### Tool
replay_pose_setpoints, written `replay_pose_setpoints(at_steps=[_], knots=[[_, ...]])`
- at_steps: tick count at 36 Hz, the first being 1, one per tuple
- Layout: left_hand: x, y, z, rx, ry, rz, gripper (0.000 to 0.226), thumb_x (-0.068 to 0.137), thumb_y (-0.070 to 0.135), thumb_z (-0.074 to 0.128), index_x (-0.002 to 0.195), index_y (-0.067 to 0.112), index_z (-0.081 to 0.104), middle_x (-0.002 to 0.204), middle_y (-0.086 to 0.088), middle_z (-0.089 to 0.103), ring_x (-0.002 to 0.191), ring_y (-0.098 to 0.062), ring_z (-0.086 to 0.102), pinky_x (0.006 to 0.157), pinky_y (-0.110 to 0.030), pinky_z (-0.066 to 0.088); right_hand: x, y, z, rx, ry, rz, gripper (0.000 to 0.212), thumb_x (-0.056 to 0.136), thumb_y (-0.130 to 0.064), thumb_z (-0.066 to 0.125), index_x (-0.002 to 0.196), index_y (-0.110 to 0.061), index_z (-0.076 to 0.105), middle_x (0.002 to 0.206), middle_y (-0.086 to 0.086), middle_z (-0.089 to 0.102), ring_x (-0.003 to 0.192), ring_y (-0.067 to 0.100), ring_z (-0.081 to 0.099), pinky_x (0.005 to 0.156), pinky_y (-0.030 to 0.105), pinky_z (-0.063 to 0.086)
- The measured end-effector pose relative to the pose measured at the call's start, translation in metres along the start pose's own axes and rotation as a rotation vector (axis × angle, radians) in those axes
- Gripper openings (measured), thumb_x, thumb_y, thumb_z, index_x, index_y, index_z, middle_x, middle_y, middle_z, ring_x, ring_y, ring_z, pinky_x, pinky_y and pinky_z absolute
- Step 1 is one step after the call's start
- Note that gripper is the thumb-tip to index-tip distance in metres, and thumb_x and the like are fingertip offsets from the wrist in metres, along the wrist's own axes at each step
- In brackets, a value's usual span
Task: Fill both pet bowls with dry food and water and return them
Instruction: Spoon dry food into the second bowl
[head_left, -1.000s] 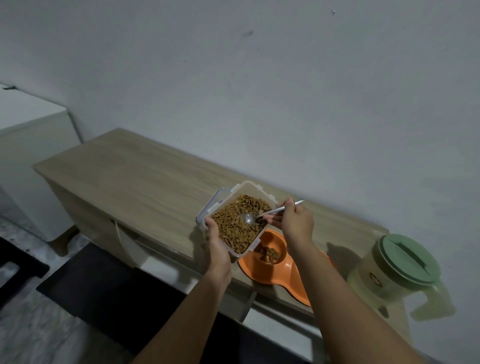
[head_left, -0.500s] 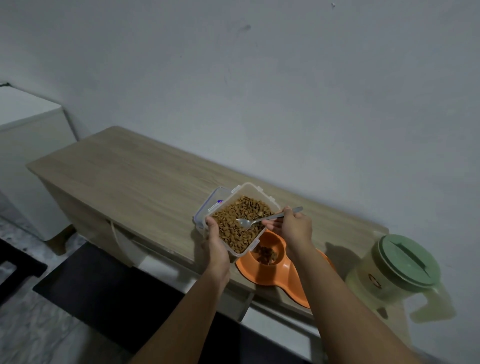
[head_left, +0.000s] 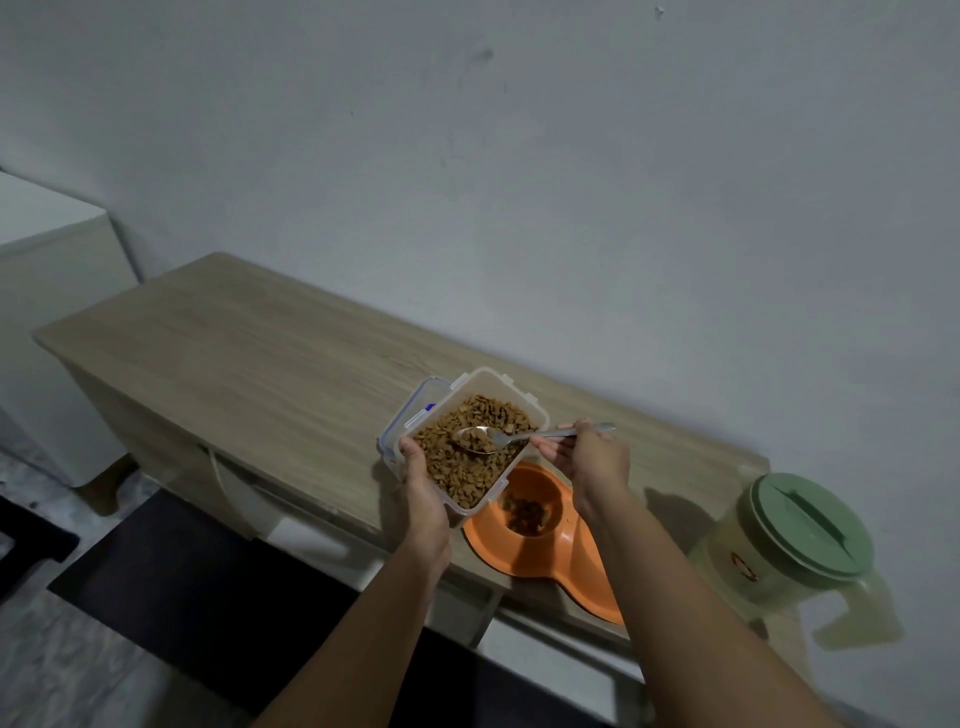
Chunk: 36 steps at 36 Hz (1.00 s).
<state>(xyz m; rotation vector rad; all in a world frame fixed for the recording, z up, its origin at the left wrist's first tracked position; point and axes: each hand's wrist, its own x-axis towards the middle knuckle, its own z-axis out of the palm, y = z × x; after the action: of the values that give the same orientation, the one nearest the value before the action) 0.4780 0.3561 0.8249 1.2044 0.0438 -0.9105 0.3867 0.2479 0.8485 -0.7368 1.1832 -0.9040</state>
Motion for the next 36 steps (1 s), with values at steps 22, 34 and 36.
replay_pose_setpoints(at_steps=[22,34,36], knots=[[0.013,0.006,0.006,-0.075,0.130,-0.016,0.047,0.098,0.057,0.031,0.124,0.020,0.040,0.126,-0.021,0.055,0.114,-0.039,0.059,0.097,-0.056,0.048,0.009,-0.003,-0.049,-0.232,0.201,-0.360,0.031,0.102,-0.017,0.039,0.081,-0.004,0.059,0.077,0.026,0.068,0.063,0.024,0.071,0.066,0.034,0.061],[0.005,0.008,0.010,-0.095,0.087,-0.036,0.058,0.101,0.051,0.027,0.143,0.011,0.032,0.134,-0.021,0.051,0.121,-0.039,0.054,0.103,-0.056,0.044,-0.003,-0.005,-0.050,-0.571,0.060,-0.776,0.014,0.097,-0.015,0.051,0.089,-0.016,0.062,0.071,0.003,0.070,0.072,0.017,0.072,0.074,0.037,0.061],[0.004,0.007,0.009,-0.090,0.069,-0.036,0.063,0.099,0.056,0.026,0.144,0.012,0.033,0.136,-0.020,0.051,0.121,-0.039,0.054,0.103,-0.056,0.043,-0.008,-0.014,-0.045,-0.428,0.086,-0.811,0.015,0.098,-0.015,0.049,0.086,-0.017,0.058,0.069,0.003,0.068,0.070,0.020,0.072,0.070,0.033,0.061]])
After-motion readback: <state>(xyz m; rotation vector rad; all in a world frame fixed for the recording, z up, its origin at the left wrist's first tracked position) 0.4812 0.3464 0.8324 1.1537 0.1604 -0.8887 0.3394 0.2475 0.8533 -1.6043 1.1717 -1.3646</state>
